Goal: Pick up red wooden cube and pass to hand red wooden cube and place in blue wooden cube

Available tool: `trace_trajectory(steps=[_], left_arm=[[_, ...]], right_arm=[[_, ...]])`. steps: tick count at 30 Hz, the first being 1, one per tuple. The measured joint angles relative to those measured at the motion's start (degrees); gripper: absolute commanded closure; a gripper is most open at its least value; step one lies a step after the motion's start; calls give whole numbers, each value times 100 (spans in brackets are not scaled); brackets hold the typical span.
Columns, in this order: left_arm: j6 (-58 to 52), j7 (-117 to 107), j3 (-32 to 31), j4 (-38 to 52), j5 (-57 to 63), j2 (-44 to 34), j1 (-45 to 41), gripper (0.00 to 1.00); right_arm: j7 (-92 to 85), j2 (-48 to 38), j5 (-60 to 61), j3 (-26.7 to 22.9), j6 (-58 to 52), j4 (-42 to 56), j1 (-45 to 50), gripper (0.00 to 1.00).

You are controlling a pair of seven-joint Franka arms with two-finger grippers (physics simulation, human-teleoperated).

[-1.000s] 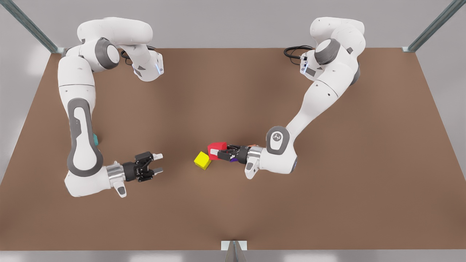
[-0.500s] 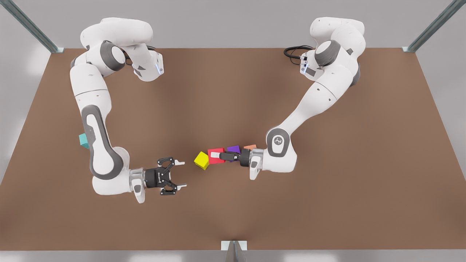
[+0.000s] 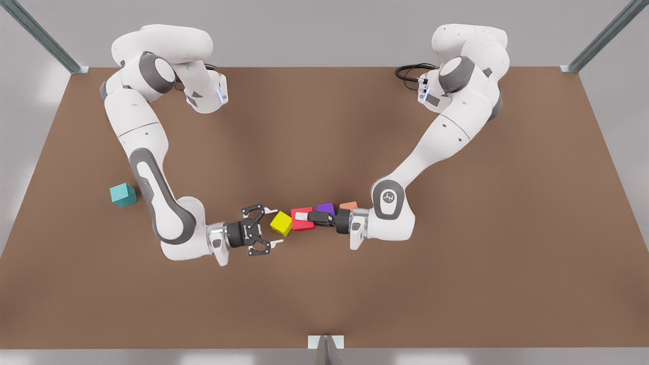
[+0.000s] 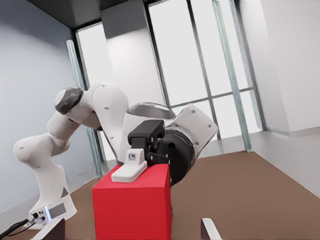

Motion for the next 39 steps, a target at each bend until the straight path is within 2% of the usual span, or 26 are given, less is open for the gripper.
trace_trajectory(steps=[14,35,36,37,38,39], left_arm=[[-11,439,0,-31,4,-5,15,42],[2,701,0,-37,-6,-7,9,42],[2,708,0,-39,-6,-4,12,42],[0,714,0,-42,-7,-1,15,42],[-3,720,-1,-43,-7,0,21,42],[-7,726,-1,-43,-7,0,25,42]], right_arm=[[-888,-177,484,194,281,-580,22,0],[-1465,-41,917,198,778,-478,494,0],[-1479,-41,937,198,806,-466,515,5],[-1491,-41,952,198,833,-452,533,27],[-1501,-41,960,198,854,-434,546,40],[-1510,-40,964,196,873,-425,553,40]])
